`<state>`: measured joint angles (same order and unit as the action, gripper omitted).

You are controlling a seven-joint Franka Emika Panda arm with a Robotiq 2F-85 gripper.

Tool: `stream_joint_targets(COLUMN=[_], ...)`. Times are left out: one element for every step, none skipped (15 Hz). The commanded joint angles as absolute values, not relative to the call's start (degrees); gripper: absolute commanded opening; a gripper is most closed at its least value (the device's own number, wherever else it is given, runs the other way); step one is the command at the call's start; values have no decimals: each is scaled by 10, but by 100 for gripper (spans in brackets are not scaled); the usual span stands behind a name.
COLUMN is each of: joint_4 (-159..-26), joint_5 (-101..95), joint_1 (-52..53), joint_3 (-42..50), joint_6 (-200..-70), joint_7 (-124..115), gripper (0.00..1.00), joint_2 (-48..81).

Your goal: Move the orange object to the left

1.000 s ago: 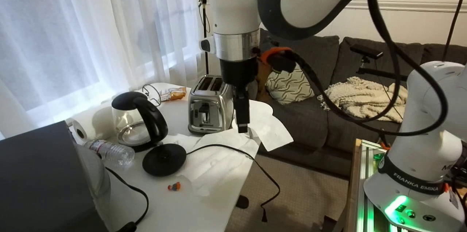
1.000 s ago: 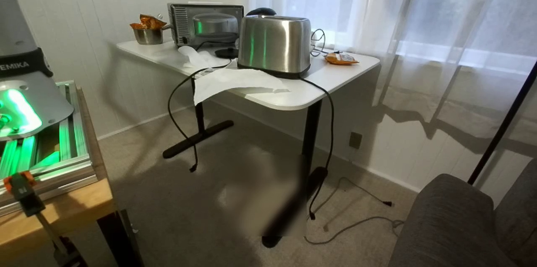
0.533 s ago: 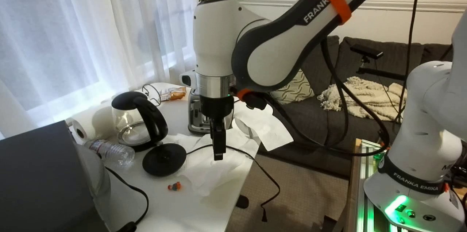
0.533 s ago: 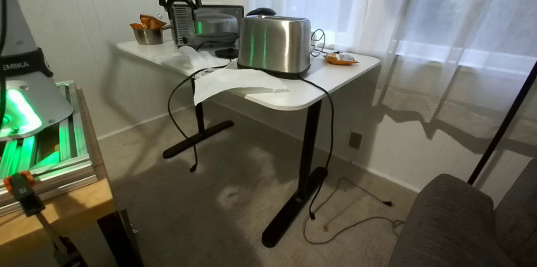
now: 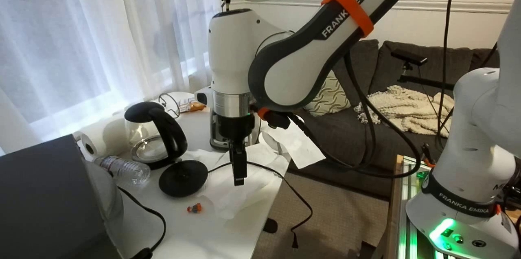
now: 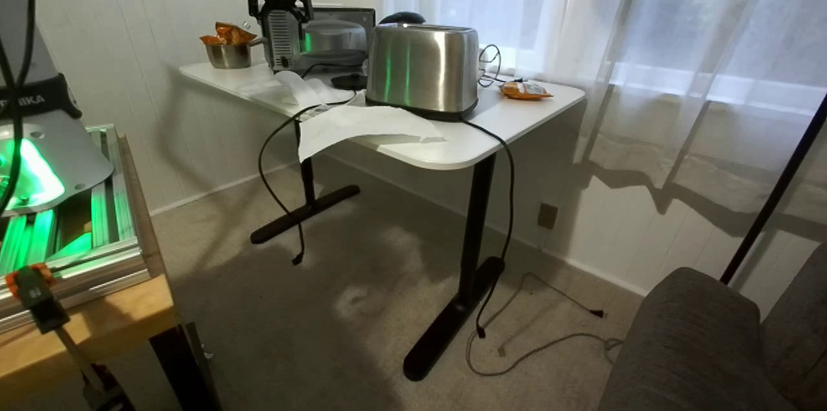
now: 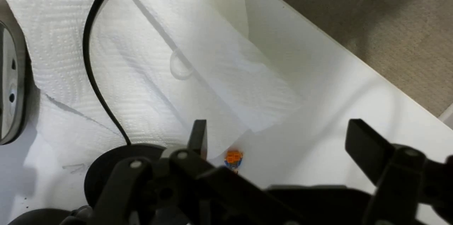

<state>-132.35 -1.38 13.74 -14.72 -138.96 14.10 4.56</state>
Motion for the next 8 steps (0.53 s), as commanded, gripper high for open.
stream_joint_targets(joint_4=[-1313,-1304,-1294,-1285,-1274,-1262,-1252,-1240], joint_5=[-21,-22,-14,-11,-18,-24,-25,-24], joint_1=[137,138,139,139,139,140,139,138], joint_3=[-148,-149,-151,-153,-153,-153,-154,-154], joint_6=[-1394,-1402,-1406,-1411,-1415,-1417,-1421,-1422], joint_7=[161,162,175,179,181,178,180,182], gripper=[100,100,100,100,100,100,100,100], joint_2=[59,74,89,102,118,132,147,163])
